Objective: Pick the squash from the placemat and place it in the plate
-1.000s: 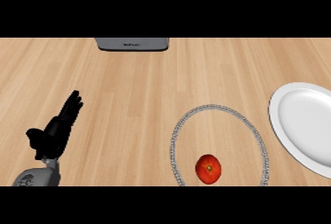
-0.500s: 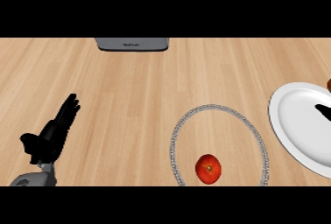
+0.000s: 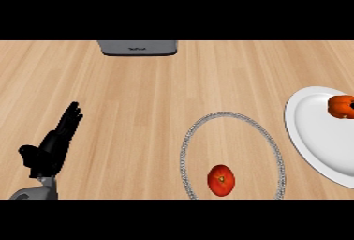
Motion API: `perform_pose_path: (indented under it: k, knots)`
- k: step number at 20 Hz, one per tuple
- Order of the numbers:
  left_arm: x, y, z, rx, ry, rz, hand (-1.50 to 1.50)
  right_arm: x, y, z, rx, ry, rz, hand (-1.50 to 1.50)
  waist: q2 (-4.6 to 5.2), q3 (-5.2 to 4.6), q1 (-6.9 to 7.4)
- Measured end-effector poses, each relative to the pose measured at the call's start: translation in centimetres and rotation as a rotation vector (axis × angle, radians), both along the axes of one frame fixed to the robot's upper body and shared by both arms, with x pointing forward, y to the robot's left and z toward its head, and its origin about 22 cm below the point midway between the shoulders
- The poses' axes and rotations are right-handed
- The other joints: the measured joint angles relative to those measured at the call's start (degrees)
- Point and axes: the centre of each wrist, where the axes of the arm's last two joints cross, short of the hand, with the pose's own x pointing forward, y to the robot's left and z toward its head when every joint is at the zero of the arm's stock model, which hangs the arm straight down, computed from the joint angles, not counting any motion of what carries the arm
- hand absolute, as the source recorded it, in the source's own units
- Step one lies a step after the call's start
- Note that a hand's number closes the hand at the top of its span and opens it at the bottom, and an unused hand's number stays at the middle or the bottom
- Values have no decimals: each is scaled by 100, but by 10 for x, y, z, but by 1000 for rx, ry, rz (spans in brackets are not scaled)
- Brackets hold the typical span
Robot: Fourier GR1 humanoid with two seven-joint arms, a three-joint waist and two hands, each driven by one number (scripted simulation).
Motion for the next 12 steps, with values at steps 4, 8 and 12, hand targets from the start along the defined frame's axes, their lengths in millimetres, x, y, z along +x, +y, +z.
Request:
perform_pose_path:
  k: [4, 8, 12]
  knots:
    - [-4, -1, -1, -1, 2, 0, 0, -30, -22, -2, 101, -130, -10, -150, -13, 1, -44]
    - [-2, -1, 1, -7, 0, 6, 0, -77, -59, -8, 146, -204, -6, -150, -11, 0, -58]
    - [5, -4, 1, -4, -1, 10, 0, -128, -87, -21, 147, -239, 17, -150, -5, 0, -56]
